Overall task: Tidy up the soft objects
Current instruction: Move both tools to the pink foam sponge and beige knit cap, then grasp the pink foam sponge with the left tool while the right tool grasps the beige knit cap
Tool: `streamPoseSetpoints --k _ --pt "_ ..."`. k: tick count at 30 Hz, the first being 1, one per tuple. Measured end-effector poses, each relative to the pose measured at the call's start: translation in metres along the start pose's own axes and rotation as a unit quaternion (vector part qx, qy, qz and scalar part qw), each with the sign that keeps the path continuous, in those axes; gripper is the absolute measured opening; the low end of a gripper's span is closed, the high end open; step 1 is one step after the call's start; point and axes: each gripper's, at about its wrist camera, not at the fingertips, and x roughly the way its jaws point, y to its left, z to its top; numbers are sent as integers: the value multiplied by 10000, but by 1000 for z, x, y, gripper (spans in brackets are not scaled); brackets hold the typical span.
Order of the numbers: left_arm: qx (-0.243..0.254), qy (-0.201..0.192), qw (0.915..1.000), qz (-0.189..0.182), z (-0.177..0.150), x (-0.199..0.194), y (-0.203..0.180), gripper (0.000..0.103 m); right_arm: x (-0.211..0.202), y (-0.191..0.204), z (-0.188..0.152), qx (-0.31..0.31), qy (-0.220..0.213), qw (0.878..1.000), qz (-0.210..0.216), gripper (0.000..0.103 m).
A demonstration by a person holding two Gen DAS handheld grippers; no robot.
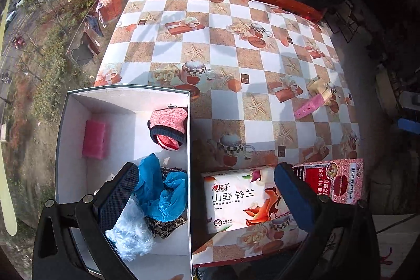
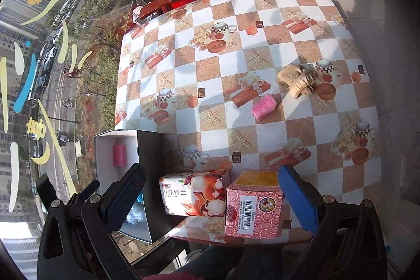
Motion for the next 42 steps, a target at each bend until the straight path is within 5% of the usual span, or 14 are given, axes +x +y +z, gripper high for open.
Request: streamPoseSetpoints --k 11,18,23,25,27,30,32,36,42 --pt "1294 650 9894 -99 60 63 -100 103 60 -115 0 952 570 9923 -547 101" --pt "2662 985 9588 -130 94 113 -188 103 76 -154 -3 1333 827 9868 -397 101" --pt "3186 1290 9390 -119 94 162 -238 103 81 -181 -7 1491 961 9830 -482 101" --pt "3135 1224 9415 150 99 179 -238 103 85 -188 -7 1508 1031 9818 -521 101" --pt "2698 1081 9552 558 115 190 -216 103 89 -191 -3 1442 1087 9821 -538 101" --pt "1810 1046 9758 640 140 191 -165 103 94 -187 11 1153 1018 9865 -568 101" --pt "1579 940 9814 550 149 181 -145 103 99 -180 27 876 928 9898 -637 101" --pt "1727 784 9812 363 148 163 -141 103 125 -156 70 336 791 9937 -717 101" --pt "2344 735 9692 186 134 168 -178 103 183 -110 124 -692 717 9912 -875 101"
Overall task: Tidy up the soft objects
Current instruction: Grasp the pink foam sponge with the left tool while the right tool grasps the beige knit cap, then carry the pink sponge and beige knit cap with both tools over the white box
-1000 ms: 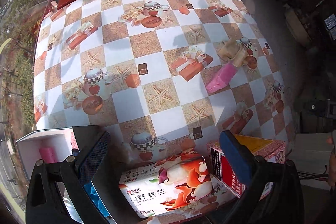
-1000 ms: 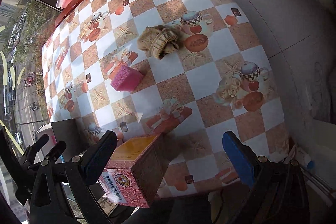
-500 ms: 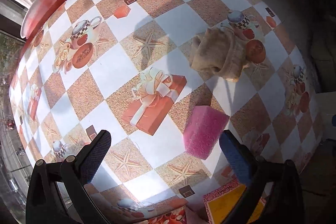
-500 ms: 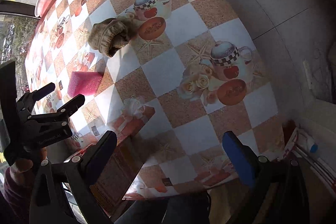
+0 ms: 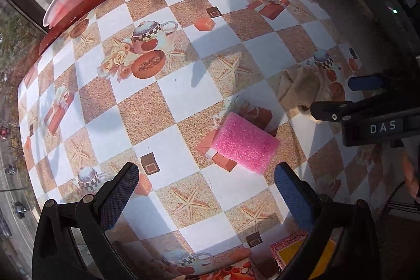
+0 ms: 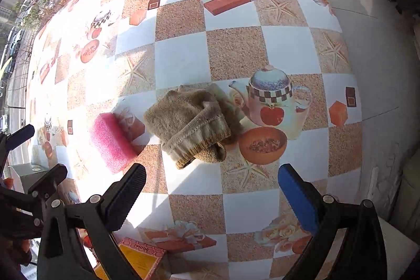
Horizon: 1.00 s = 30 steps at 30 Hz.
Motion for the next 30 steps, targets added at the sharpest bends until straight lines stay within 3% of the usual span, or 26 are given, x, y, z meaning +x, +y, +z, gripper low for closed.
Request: streamPoseSetpoints --k 4,5,6,7,8,9,11,17,20,23,24,26,30 --pt "436 85 9990 96 1 13 -16 103 37 16 15 -469 265 9983 -202 98" --pt "605 63 9980 150 1 16 -21 103 42 15 13 -482 342 9979 -267 85" --pt "745 47 9971 170 2 17 -26 103 38 14 11 -562 173 9973 -434 80" --pt "883 34 9960 164 4 20 -31 103 34 12 8 -626 92 9968 -480 63" --pt "992 23 9950 148 7 22 -36 103 30 6 5 -628 62 9970 -443 40" --pt "1117 23 9937 122 10 26 -42 103 27 -3 2 -522 107 9981 -321 33" --pt "1351 42 9908 99 16 35 -53 103 18 -24 -3 -172 152 9997 12 33" --pt "1970 330 9798 34 21 68 -72 103 -13 -66 -40 423 130 9982 417 33" --pt "1835 698 9805 20 21 85 -68 103 -25 -70 -61 588 105 9965 591 33" --pt "1582 729 9847 -82 23 86 -63 101 -37 -68 -79 709 81 9945 766 33" --pt "1546 681 9856 -51 24 84 -63 96 -41 -66 -86 725 64 9942 793 34" --pt "1445 477 9882 -147 25 74 -61 74 -49 -62 -97 737 24 9939 825 34" --pt "1208 206 9925 -39 20 54 -58 74 -67 -57 -113 793 -76 9934 827 34"
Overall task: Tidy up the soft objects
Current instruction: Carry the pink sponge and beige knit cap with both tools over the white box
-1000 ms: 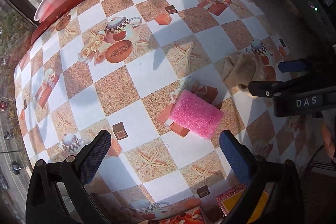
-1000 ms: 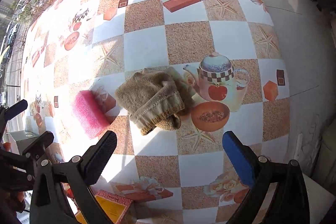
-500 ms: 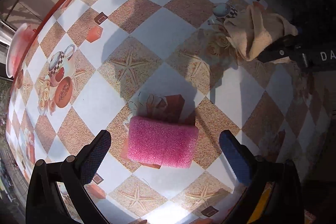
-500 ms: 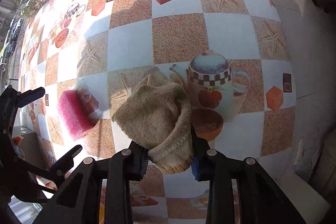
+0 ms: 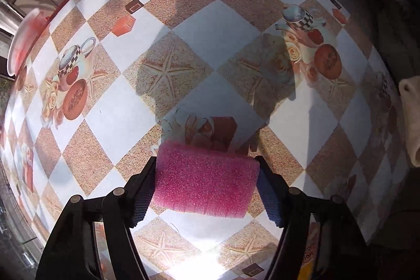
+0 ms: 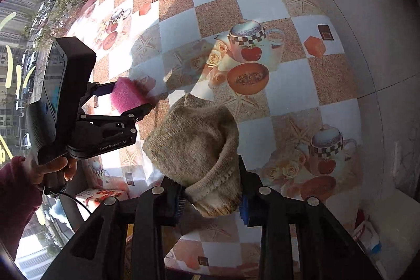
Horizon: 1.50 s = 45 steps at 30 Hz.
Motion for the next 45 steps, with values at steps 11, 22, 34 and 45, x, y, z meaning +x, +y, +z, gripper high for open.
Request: streamPoseSetpoints --k 11,22,34,45 --pt "-1149 -865 9892 294 -85 -104 6 74 -32 41 -27 14 -363 9993 47 34" --pt "-1835 -1001 9765 530 -178 -161 23 74 -47 118 -74 -480 -492 9976 23 34" --pt "-2898 -1142 9483 606 -285 -194 56 74 -33 223 -118 -1447 -252 9891 142 34" --pt "-4047 -1040 9044 862 -388 -202 89 74 -7 325 -151 -2638 114 9644 172 34"
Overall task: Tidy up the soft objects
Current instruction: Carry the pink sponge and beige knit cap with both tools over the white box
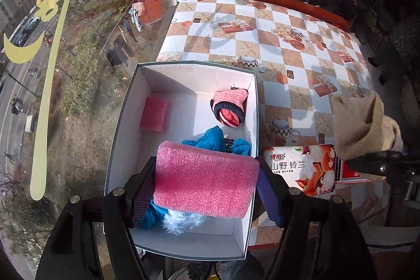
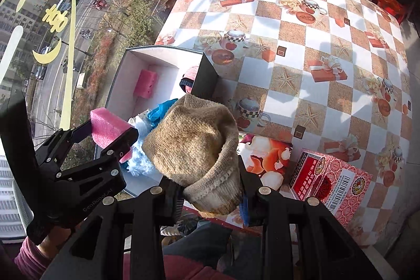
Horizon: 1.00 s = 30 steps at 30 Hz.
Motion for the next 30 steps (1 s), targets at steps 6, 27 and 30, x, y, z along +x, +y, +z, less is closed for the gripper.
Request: streamPoseSetpoints --k 6,27,30 --pt "-488 33 9987 113 -16 -1 30 74 14 45 4 -635 191 9978 -8 34" --pt "-931 119 9955 162 -19 8 51 74 28 87 22 -1281 293 9912 -180 34" --pt "-940 119 9954 164 -19 8 52 74 29 86 23 -1273 306 9912 -180 34"
